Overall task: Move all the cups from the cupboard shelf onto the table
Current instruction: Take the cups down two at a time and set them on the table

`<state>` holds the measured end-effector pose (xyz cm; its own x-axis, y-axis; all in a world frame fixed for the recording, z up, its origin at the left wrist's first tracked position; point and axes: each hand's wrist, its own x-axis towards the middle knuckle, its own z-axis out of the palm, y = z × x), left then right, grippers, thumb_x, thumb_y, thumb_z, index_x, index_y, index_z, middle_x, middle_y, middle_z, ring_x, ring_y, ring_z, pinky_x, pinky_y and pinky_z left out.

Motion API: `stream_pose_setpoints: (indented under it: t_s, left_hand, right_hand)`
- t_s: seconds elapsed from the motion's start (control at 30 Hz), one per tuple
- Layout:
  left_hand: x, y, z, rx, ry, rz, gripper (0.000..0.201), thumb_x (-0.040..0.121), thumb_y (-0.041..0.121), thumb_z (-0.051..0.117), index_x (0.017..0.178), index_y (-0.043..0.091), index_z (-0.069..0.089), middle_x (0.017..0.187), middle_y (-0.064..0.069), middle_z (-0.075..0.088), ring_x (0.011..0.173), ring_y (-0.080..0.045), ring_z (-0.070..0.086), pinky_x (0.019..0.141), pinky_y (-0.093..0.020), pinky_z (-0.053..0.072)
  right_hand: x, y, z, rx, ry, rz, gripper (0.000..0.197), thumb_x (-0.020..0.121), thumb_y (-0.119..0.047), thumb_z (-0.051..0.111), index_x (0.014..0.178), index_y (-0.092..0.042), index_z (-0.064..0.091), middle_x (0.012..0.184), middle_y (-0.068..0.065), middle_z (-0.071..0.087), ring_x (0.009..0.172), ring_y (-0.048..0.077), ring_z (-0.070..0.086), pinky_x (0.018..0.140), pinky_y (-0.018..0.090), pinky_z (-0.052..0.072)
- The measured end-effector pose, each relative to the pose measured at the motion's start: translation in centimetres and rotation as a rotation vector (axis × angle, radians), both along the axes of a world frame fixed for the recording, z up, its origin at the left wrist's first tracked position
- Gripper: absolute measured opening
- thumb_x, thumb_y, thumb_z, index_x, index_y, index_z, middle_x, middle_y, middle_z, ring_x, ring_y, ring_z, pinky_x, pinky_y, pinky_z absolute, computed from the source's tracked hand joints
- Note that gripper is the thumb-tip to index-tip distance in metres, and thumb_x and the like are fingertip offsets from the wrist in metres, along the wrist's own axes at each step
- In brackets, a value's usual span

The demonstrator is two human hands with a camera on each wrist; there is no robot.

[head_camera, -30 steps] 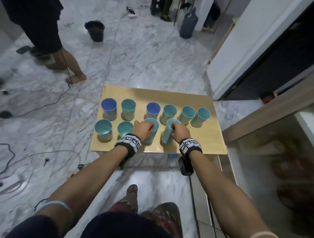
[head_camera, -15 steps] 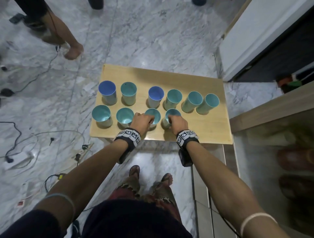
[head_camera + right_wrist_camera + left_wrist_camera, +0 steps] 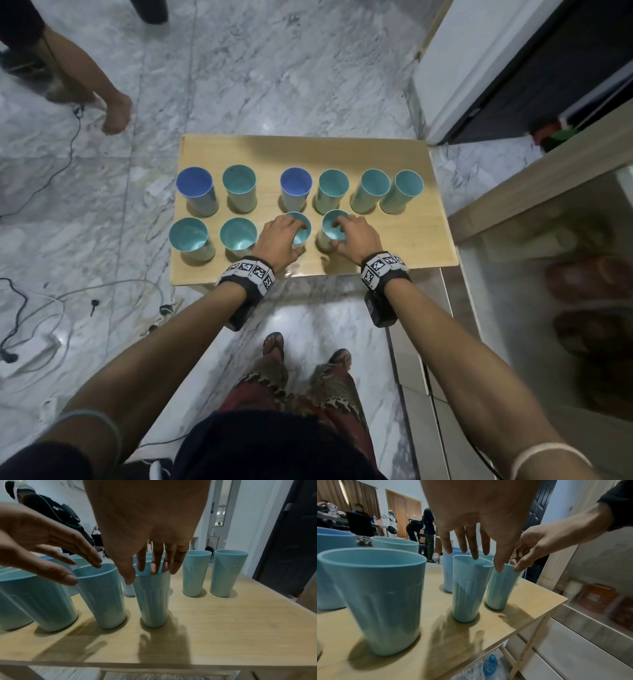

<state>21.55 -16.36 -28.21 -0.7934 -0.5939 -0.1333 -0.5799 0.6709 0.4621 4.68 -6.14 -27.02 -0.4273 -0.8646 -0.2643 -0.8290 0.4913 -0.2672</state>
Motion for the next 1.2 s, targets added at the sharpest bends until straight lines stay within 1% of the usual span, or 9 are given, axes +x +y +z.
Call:
stream_pose_setpoints:
  t_s: [0.17,0.37,0.53,0.63,0.8,0.9,1.0,1.13,1.2]
  left_hand:
    - [-3.3,0.8,3.6,-0.035,0.084,-0.095,0.054,0.075,0.037,0.07,0.123,0.018,0.053,0.124,-0.007,0.054,0.119,-0.028,0.049,0.097,-0.044,0.043]
    - [-10.7,4.3,11.3,-0.091,0.18,-0.263,0.061,0.076,0.043,0.07,0.129,0.019,0.05,0.134,-0.008,0.051,0.126,-0.028,0.046,0.104,-0.043,0.039]
    - [-18.6,12.2,23.5,-0.056,0.412,-0.475,0.06,0.076,0.037,0.073,0.127,0.015,0.053,0.132,-0.01,0.053,0.125,-0.029,0.047,0.103,-0.04,0.04]
    - [-22.4,18.4,31.7,-0.057,0.562,-0.614,0.061,0.075,0.04,0.074,0.127,0.018,0.053,0.131,-0.007,0.054,0.123,-0.025,0.05,0.103,-0.04,0.043]
    - [-26.4,28.3,45.7,-0.12,0.773,-0.803,0.058,0.075,0.037,0.074,0.126,0.017,0.054,0.133,-0.008,0.052,0.126,-0.024,0.049,0.108,-0.038,0.038]
    - [-27.5,32.4,53.5,-0.17,0.901,-0.864,0.055,0.075,0.037,0.074,0.123,0.019,0.055,0.13,-0.008,0.054,0.122,-0.025,0.052,0.104,-0.038,0.042]
    - [-27.8,35.8,60.8,-0.189,1.052,-0.95,0.057,0.075,0.041,0.073,0.124,0.018,0.055,0.132,-0.008,0.055,0.123,-0.023,0.051,0.105,-0.035,0.04]
    - [-28.6,39.5,68.1,-0.237,1.201,-1.052,0.057,0.074,0.042,0.072,0.124,0.02,0.056,0.128,-0.005,0.057,0.121,-0.02,0.053,0.1,-0.031,0.04]
    - [-29.4,41.3,70.7,-0.268,1.194,-1.105,0.059,0.073,0.041,0.073,0.125,0.02,0.055,0.128,-0.005,0.057,0.12,-0.02,0.053,0.099,-0.031,0.042]
  right_hand:
    - [-2.6,3.5,5.0,-0.196,-0.092,-0.196,0.048,0.08,-0.043,0.064,0.122,-0.022,0.058,0.114,0.002,0.068,0.105,0.02,0.061,0.083,0.034,0.049]
    - [-8.0,11.3,14.4,-0.253,-0.023,-0.38,0.06,0.079,-0.047,0.066,0.133,-0.025,0.051,0.119,0.001,0.065,0.111,0.021,0.06,0.094,0.041,0.049]
    - [-11.6,22.8,27.0,-0.41,0.194,-0.543,0.065,0.08,-0.044,0.067,0.136,-0.02,0.047,0.127,0.005,0.063,0.115,0.024,0.06,0.097,0.04,0.049]
    - [-12.1,29.6,34.6,-0.486,0.35,-0.643,0.064,0.08,-0.041,0.067,0.137,-0.02,0.047,0.128,0.005,0.062,0.117,0.024,0.058,0.098,0.039,0.047]
    - [-10.9,39.7,47.0,-0.578,0.625,-0.749,0.052,0.083,-0.035,0.064,0.132,-0.019,0.053,0.127,0.006,0.063,0.117,0.025,0.058,0.1,0.041,0.047]
    - [-9.4,43.6,54.1,-0.667,0.73,-0.79,0.048,0.085,-0.033,0.065,0.13,-0.019,0.056,0.121,0.002,0.066,0.108,0.019,0.061,0.097,0.037,0.049]
    - [-7.9,46.3,60.5,-0.78,0.835,-0.815,0.046,0.082,-0.034,0.067,0.125,-0.021,0.06,0.112,0.0,0.069,0.095,0.018,0.063,0.092,0.04,0.052]
    - [-7.6,49.0,66.5,-0.802,0.937,-0.868,0.045,0.08,-0.034,0.068,0.123,-0.023,0.061,0.111,-0.001,0.07,0.099,0.02,0.064,0.094,0.037,0.05]
    - [-8.0,49.9,68.8,-0.766,0.951,-0.916,0.048,0.08,-0.035,0.069,0.126,-0.022,0.06,0.113,0.0,0.069,0.102,0.02,0.063,0.096,0.037,0.05]
